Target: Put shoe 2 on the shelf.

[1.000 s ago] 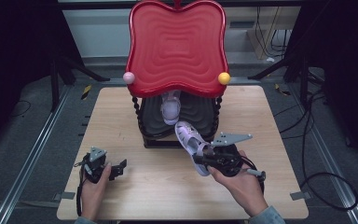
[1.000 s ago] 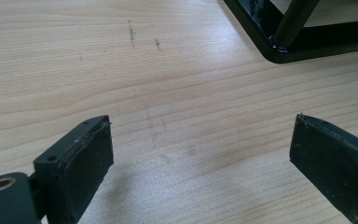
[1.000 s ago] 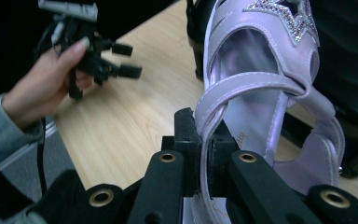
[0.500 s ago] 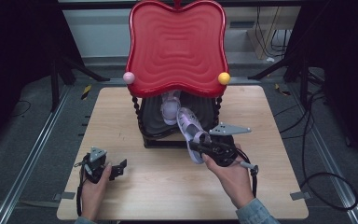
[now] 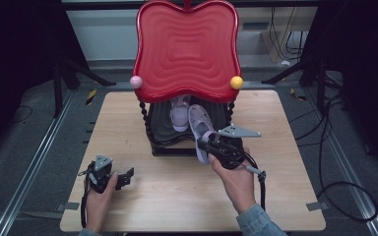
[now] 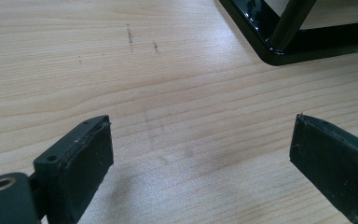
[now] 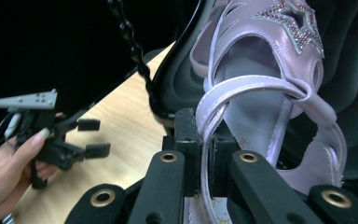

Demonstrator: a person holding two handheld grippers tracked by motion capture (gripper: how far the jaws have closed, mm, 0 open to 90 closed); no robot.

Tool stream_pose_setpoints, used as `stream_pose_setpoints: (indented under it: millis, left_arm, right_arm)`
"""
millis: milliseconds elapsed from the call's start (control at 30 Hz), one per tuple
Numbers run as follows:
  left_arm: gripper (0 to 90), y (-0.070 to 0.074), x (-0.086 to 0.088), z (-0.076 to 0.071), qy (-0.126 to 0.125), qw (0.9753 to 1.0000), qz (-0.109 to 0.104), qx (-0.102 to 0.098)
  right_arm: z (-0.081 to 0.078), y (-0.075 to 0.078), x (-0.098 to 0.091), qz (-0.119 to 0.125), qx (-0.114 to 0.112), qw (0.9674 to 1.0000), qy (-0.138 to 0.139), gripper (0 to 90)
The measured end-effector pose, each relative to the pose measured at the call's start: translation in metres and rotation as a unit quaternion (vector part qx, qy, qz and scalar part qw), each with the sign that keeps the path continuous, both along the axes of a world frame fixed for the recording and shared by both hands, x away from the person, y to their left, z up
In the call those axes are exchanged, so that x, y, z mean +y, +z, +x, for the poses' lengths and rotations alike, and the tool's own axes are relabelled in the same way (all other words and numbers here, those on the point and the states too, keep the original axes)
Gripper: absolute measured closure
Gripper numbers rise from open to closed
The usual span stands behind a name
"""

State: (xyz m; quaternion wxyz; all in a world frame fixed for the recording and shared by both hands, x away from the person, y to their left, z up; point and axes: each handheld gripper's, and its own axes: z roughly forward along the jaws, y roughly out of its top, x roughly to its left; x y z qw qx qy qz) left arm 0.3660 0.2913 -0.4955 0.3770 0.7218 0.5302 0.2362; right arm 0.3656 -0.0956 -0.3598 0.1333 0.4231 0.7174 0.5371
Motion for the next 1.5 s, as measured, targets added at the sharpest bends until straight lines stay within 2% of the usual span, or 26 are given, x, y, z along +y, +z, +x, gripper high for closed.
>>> stream_pose_setpoints:
  millis: [67,133,167,200,233,267,433,500,600,800,933,1033,1067,1100,1133,1300,1333,1500]
  left_arm:
    - [5.4,0.000,0.000,0.000,-0.001,1.0000,0.000,0.001]
    - [5.4,0.000,0.000,0.000,-0.002,1.0000,0.000,0.001]
    - [5.5,0.000,0.000,0.000,-0.002,1.0000,0.000,0.001]
    - [5.4,0.000,0.000,0.000,-0.002,1.0000,-0.001,0.001]
    - [5.4,0.000,0.000,0.000,-0.001,1.0000,-0.002,0.001]
    - [5.5,0.000,0.000,0.000,0.000,1.0000,-0.003,0.001]
    - [5.5,-0.001,-0.001,0.000,-0.004,1.0000,-0.002,0.003]
    - [5.8,-0.001,-0.002,0.000,-0.006,1.0000,-0.002,0.004]
    - [5.9,-0.001,-0.002,0.000,-0.005,1.0000,-0.002,0.004]
    - [5.9,-0.001,-0.001,0.000,-0.003,1.0000,-0.007,0.004]
    - [5.9,-0.001,-0.001,0.000,-0.004,1.0000,-0.008,0.004]
    - [5.9,-0.001,0.000,0.000,-0.004,0.9999,-0.010,0.003]
    - [5.9,-0.001,0.000,0.000,-0.004,0.9999,-0.011,0.003]
    - [5.9,-0.001,0.000,0.000,-0.004,0.9999,-0.011,0.003]
    - [5.9,-0.001,0.000,0.000,-0.004,0.9999,-0.011,0.003]
    - [5.9,0.000,0.001,0.000,-0.002,0.9999,-0.012,0.001]
    - [5.9,0.000,0.001,0.000,-0.003,0.9999,-0.012,0.002]
    - [5.9,0.000,0.001,0.000,-0.003,0.9999,-0.013,0.001]
  right_arm:
    - [0.001,0.000,0.001,0.000,-0.002,1.0000,-0.003,86.4]
    - [0.005,-0.001,0.007,-0.003,-0.011,0.9997,-0.021,86.4]
    - [0.005,-0.001,0.007,-0.003,-0.011,0.9997,-0.021,86.4]
    - [0.008,-0.001,0.010,-0.003,-0.023,0.9990,-0.038,86.4]
    - [0.008,-0.001,0.010,-0.003,-0.023,0.9990,-0.038,86.4]
    - [0.012,-0.001,0.013,-0.001,-0.033,0.9979,-0.055,86.4]
    - [0.021,0.001,0.018,0.001,-0.042,0.9963,-0.076,86.4]
    - [0.027,0.001,0.022,-0.005,-0.055,0.9945,-0.089,86.4]
    - [0.036,-0.001,0.026,0.003,-0.061,0.9926,-0.106,86.4]
    - [0.047,-0.006,0.034,-0.003,-0.073,0.9886,-0.131,86.5]
    - [0.053,-0.010,0.041,-0.019,-0.088,0.9845,-0.150,86.5]
    - [0.056,-0.011,0.043,-0.027,-0.092,0.9832,-0.155,86.4]
    - [0.061,-0.013,0.046,-0.039,-0.100,0.9812,-0.161,86.4]
    - [0.061,-0.013,0.046,-0.039,-0.100,0.9812,-0.161,86.4]
    - [0.064,-0.014,0.048,-0.047,-0.102,0.9794,-0.168,86.4]
    - [0.071,-0.016,0.052,-0.062,-0.108,0.9762,-0.178,86.4]
    - [0.074,-0.017,0.053,-0.065,-0.111,0.9746,-0.183,86.5]
    - [0.078,-0.020,0.056,-0.078,-0.109,0.9728,-0.189,86.4]
